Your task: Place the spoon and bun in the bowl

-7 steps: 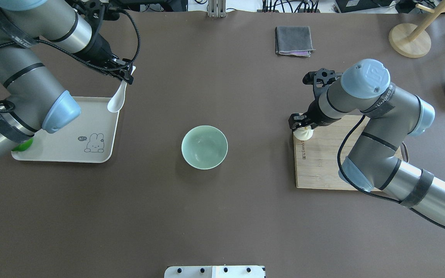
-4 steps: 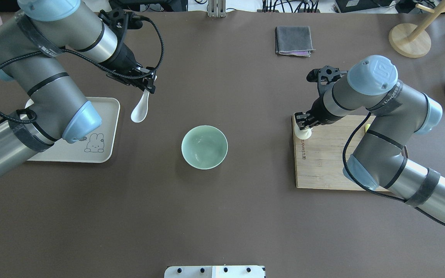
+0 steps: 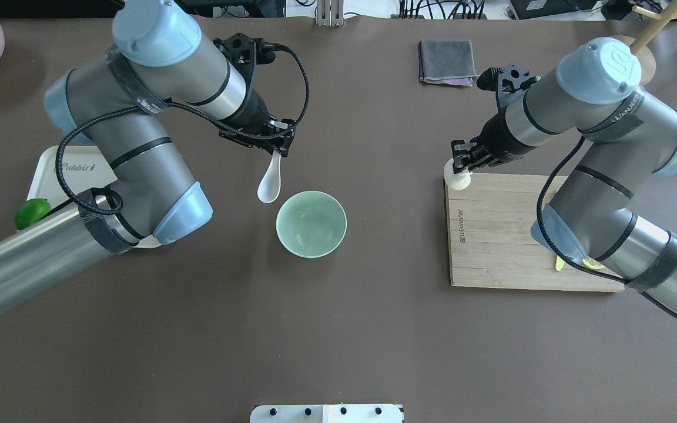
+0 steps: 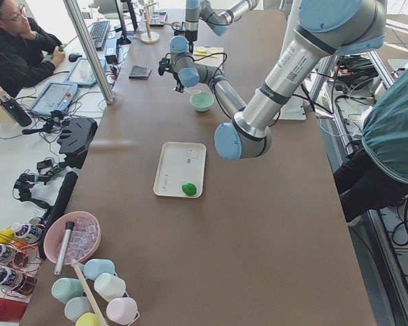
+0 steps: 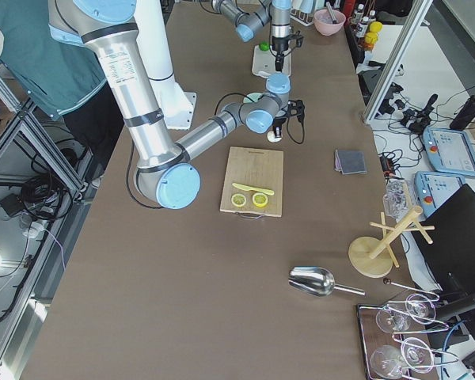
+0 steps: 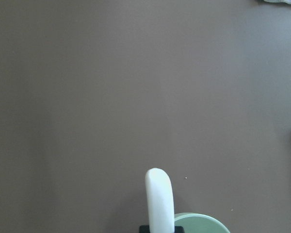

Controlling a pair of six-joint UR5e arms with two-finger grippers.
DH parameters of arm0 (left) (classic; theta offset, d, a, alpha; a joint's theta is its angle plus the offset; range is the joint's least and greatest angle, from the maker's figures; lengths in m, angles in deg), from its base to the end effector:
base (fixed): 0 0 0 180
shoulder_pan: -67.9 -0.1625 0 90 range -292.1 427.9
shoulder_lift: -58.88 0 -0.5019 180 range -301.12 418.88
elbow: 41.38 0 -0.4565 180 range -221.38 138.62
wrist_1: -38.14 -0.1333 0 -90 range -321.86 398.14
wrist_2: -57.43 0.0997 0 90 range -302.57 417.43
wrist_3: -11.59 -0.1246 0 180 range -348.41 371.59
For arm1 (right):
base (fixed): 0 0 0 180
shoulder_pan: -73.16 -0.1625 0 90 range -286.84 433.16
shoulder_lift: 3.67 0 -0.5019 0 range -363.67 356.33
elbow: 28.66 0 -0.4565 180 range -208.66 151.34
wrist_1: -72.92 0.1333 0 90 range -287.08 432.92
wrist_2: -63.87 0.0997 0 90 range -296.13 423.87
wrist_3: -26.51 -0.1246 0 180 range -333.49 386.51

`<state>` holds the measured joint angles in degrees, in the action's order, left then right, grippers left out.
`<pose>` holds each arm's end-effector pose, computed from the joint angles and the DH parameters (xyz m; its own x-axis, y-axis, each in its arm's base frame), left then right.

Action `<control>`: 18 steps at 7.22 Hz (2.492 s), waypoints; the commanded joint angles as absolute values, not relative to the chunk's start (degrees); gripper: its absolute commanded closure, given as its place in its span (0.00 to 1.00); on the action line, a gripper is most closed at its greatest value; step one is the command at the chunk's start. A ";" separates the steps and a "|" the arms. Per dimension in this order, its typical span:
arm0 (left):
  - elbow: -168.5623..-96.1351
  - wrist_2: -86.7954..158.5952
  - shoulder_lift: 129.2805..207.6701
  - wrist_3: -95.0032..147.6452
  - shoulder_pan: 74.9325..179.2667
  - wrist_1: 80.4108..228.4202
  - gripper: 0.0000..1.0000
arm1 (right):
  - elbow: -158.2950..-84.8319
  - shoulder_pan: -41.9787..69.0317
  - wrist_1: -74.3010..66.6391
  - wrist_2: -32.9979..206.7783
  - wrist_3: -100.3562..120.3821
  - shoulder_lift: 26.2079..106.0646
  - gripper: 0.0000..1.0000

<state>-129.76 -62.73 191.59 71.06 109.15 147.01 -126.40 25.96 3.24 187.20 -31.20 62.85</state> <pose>0.5757 -0.5989 0.1989 0.4477 0.1916 -0.8734 0.0182 0.9746 0.2231 -0.4511 -0.5825 0.3729 0.5286 -0.0861 0.8445 -0.0454 0.9906 0.1294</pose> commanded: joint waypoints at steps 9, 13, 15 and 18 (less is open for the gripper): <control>-126.79 -56.12 190.81 78.04 101.74 157.67 0.02 | -128.50 25.61 3.22 187.35 -35.36 60.84 1.00; -132.95 -56.03 182.14 54.19 115.58 151.26 0.02 | -126.93 32.09 2.17 182.02 -44.75 52.78 1.00; -132.61 -53.67 180.35 50.53 121.94 147.15 0.02 | -123.69 34.91 -0.30 179.02 -45.20 47.16 1.00; -133.83 -54.45 176.50 50.18 125.12 147.99 0.02 | -120.15 42.82 -0.03 170.06 -48.89 42.21 1.00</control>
